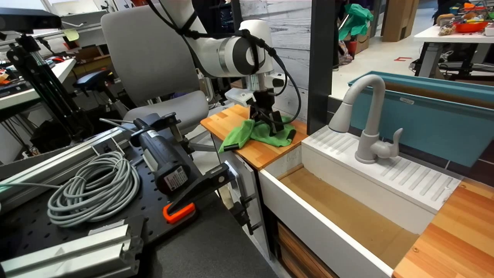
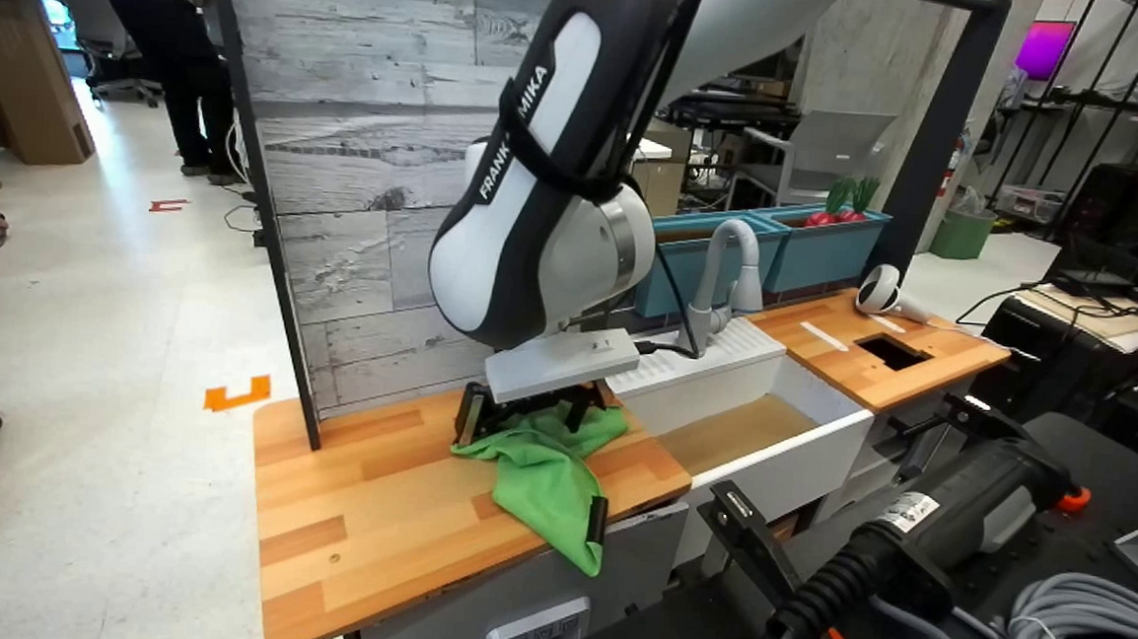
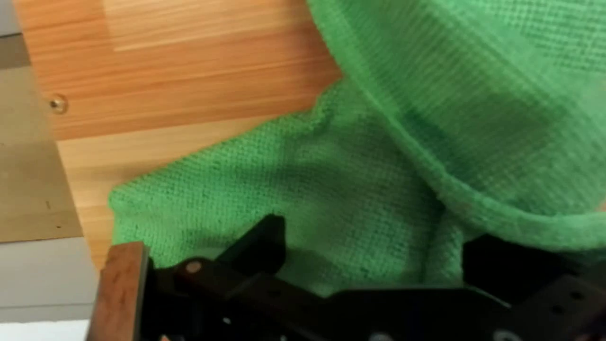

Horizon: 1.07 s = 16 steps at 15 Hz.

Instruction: Slide the green towel to the right

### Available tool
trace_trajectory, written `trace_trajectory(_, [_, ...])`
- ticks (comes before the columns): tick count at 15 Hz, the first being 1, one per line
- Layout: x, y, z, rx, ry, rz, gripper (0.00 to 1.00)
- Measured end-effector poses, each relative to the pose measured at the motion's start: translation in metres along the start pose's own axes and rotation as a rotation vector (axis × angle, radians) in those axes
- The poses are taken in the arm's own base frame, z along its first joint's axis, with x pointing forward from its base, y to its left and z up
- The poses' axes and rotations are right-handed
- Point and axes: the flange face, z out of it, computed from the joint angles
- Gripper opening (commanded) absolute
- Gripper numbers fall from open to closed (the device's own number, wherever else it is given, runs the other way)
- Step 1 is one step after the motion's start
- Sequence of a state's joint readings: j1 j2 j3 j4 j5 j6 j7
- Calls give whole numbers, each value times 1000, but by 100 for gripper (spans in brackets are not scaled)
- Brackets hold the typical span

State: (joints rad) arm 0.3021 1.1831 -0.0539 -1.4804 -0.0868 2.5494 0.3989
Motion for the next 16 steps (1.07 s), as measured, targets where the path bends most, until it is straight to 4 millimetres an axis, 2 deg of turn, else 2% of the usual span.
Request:
trace_trajectory(6, [-14,34,4,-33,3,24,100])
trace_trajectory(9, [-23,40,-6,-14,44,28,100])
trace_trajectory(11, [-31,41,-27,17,97,28,100])
trace_trajectory(16, [-65,31,-105,89,204,-24,100])
